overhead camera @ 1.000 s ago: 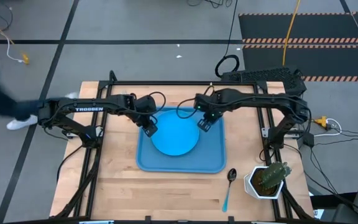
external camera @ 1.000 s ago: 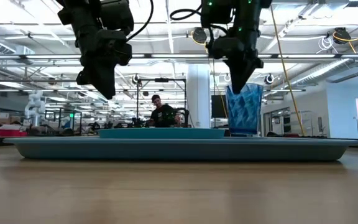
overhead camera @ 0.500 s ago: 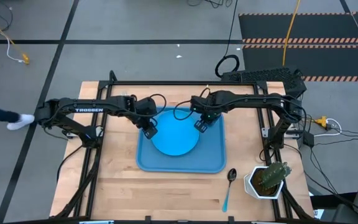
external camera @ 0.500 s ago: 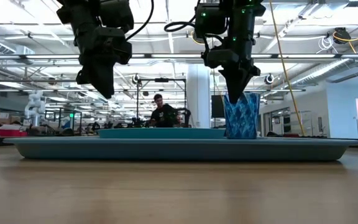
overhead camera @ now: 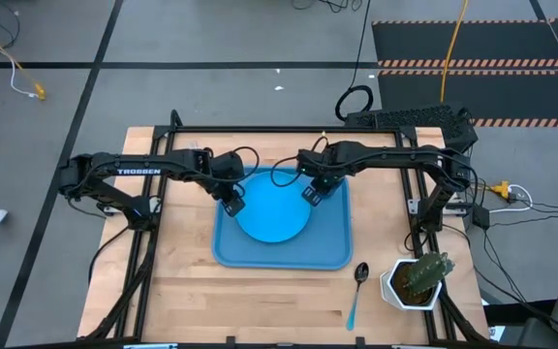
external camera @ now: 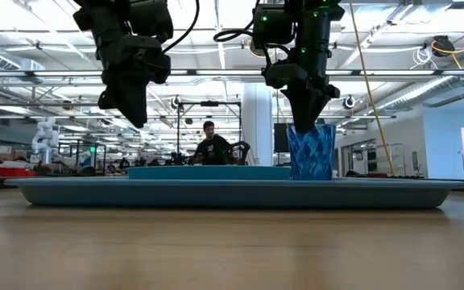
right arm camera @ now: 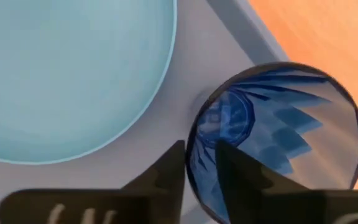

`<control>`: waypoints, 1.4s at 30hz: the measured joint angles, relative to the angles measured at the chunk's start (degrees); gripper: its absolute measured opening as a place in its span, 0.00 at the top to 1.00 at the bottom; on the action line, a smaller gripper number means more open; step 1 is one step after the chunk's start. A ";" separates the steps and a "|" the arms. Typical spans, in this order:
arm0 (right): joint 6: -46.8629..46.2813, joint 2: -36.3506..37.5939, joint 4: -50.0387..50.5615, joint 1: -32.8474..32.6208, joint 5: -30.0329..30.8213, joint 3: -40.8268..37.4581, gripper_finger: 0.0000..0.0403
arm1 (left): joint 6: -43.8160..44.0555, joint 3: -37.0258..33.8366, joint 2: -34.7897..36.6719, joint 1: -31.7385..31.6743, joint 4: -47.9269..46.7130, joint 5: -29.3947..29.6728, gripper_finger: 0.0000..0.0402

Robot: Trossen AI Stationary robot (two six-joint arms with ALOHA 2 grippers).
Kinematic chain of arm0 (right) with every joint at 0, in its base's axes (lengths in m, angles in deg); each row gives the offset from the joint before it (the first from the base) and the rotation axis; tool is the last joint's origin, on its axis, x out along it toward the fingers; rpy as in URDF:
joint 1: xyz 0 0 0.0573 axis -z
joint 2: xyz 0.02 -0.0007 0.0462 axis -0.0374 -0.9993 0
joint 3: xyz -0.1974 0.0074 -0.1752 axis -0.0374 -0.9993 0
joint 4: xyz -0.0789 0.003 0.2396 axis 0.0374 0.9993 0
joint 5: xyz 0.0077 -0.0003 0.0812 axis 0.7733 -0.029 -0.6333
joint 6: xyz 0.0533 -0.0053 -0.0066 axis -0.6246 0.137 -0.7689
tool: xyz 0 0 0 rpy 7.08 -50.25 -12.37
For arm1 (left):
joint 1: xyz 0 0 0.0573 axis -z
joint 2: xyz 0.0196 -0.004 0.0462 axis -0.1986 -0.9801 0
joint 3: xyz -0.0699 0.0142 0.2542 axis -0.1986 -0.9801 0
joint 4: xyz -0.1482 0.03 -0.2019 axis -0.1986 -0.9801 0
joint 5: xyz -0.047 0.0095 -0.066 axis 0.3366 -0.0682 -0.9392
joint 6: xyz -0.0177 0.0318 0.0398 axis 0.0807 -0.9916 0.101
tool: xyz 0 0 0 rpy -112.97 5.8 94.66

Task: Pick and place plate/cup/fork/spoon on tray
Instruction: Put the blue cup on the blue tray to the top right of the blue plate, then move the blue plate to the center of blue tray

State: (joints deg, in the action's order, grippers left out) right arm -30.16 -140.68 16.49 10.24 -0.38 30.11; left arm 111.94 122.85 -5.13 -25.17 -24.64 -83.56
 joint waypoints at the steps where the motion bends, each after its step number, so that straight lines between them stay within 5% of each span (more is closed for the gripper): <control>1: 0.00 0.12 0.02 0.00 0.08 0.00 0.75 | 0.00 0.00 0.00 0.00 -0.02 -0.08 0.81; 14: -3.39 6.63 0.46 0.39 4.28 -0.02 0.57 | -0.53 0.00 0.00 0.00 -0.11 -1.00 0.81; 22: -16.38 9.92 -12.33 -1.35 1.68 -1.56 0.56 | 0.82 0.00 0.00 -0.43 2.08 3.44 0.81; 27: -14.26 9.88 -19.58 -2.30 -3.80 -1.68 0.56 | 2.84 0.00 0.00 -0.43 3.38 2.80 0.81; 34: -11.22 9.85 -19.79 -4.32 -6.35 -1.68 0.56 | 0.33 0.00 0.00 0.29 -2.69 3.53 0.81; 42: -19.69 9.85 -19.39 -8.17 -6.29 -1.68 0.56 | 9.39 0.00 0.00 -1.73 -6.58 9.12 0.81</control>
State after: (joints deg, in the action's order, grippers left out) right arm -49.85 -130.83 -2.91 2.07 -6.68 28.42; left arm 121.33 122.85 -5.13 -26.90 -31.22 -74.44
